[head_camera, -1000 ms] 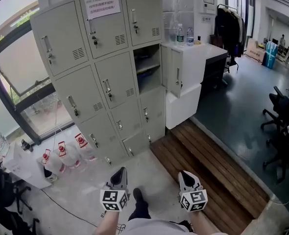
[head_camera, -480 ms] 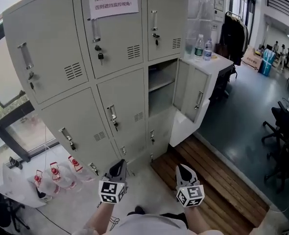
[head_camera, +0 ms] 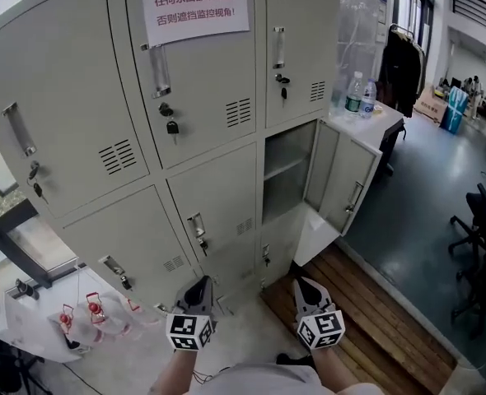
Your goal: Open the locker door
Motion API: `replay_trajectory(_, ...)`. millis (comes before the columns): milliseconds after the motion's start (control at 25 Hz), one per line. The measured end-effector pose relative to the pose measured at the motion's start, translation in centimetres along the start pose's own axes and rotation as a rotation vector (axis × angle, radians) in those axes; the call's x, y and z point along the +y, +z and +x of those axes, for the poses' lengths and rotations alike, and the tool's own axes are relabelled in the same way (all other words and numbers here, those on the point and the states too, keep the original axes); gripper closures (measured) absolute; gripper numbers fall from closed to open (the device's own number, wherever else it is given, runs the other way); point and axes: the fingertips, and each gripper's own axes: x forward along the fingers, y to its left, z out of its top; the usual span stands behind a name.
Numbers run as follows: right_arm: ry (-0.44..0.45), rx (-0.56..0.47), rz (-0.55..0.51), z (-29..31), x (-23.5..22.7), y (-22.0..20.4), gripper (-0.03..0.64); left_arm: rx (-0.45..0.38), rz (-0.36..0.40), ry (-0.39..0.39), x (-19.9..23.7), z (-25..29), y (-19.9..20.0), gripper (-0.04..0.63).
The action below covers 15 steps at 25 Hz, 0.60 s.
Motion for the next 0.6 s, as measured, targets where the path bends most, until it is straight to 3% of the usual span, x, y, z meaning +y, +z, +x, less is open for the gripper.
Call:
replay_trajectory(280, 0.056, -0.014, -0.011, 3.9, -1.4, 1.7, 0.603, -0.018, -0.033, 0.059, 1.0, 2.7, 0.8, 0.586)
replay_trajectory(600, 0.081, 0.009, -0.002, 4.2, -3.7, 2.1, 0.603, -0.002, -0.039, 0.052, -1.2, 4.7, 0.2, 0.586)
